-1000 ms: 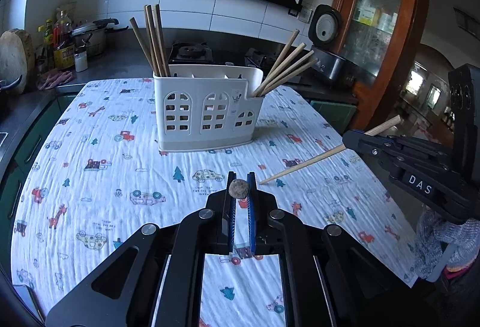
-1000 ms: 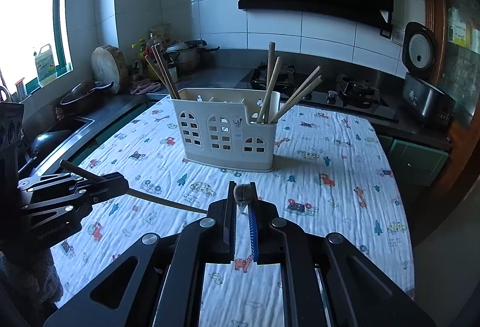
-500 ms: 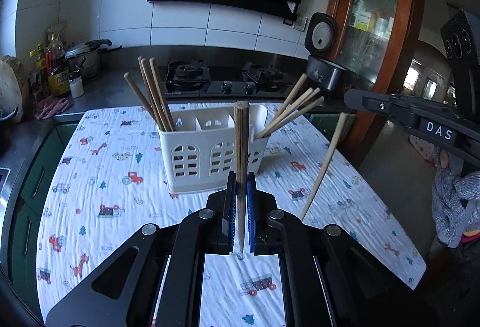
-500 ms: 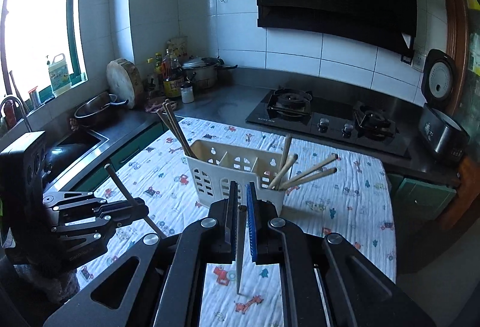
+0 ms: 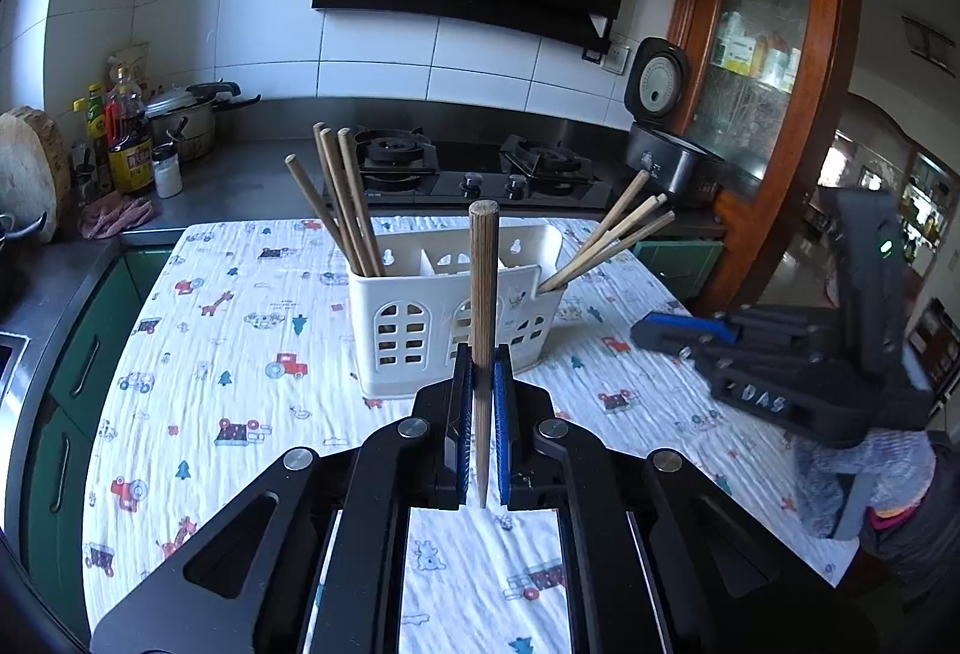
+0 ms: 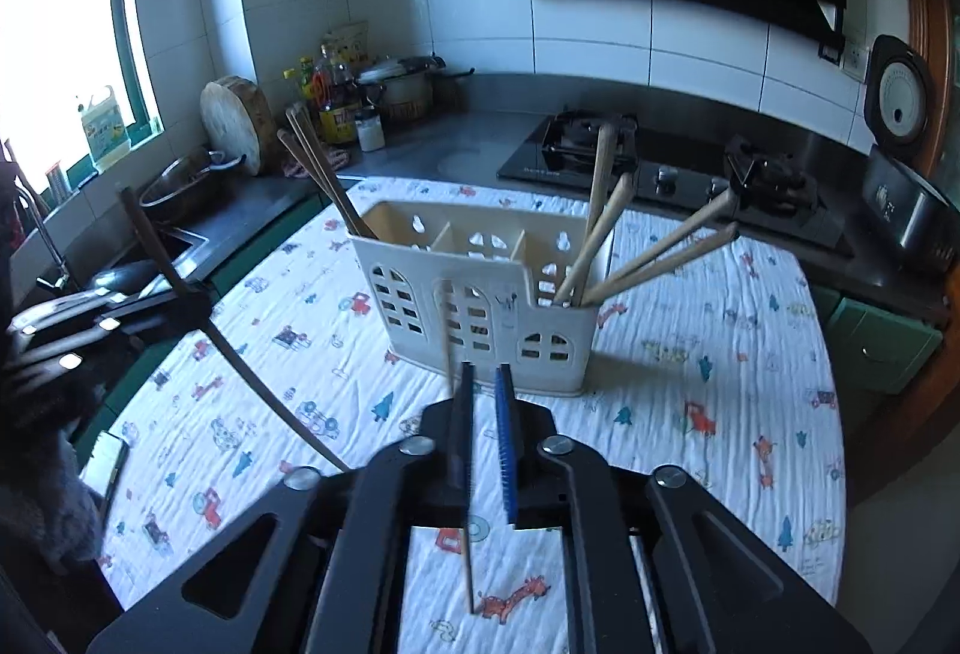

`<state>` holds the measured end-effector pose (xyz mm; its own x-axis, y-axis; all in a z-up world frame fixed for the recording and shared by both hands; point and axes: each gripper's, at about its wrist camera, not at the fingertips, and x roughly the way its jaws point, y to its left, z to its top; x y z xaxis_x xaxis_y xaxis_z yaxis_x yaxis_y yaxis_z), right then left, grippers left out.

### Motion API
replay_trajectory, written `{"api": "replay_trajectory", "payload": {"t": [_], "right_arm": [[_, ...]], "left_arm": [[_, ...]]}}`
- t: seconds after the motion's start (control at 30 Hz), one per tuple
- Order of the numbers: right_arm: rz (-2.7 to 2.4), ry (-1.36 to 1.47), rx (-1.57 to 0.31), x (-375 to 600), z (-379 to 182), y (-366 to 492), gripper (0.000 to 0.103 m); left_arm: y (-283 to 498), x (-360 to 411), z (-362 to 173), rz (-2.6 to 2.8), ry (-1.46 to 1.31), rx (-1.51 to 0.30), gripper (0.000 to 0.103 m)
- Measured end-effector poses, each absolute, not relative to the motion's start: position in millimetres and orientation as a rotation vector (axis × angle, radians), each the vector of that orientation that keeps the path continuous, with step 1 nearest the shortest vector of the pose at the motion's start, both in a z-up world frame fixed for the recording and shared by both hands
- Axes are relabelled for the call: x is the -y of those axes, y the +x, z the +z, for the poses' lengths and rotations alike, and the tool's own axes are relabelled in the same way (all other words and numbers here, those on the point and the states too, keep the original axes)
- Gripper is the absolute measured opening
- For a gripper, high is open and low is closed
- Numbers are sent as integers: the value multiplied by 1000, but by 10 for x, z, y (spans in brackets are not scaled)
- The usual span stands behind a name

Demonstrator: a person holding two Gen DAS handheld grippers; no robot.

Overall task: Organize utensils
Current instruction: 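Turn both held chopsticks upright and raise them over the white holder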

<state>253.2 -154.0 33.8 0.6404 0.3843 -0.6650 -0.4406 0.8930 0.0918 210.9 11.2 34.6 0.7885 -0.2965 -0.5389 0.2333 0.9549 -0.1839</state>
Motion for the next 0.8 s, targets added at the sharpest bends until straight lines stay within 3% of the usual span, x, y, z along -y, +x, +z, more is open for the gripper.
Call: {"api": "replay_trajectory", "payload": {"t": [0.07, 0.8], "right_arm": [[487, -87, -767, 1493, 187, 2591, 19], [773, -393, -991, 186, -975, 2713, 19]], "left_arm": [[2110, -140, 331, -279, -108, -597, 6], [1892, -793, 302, -153, -148, -586, 6]]}}
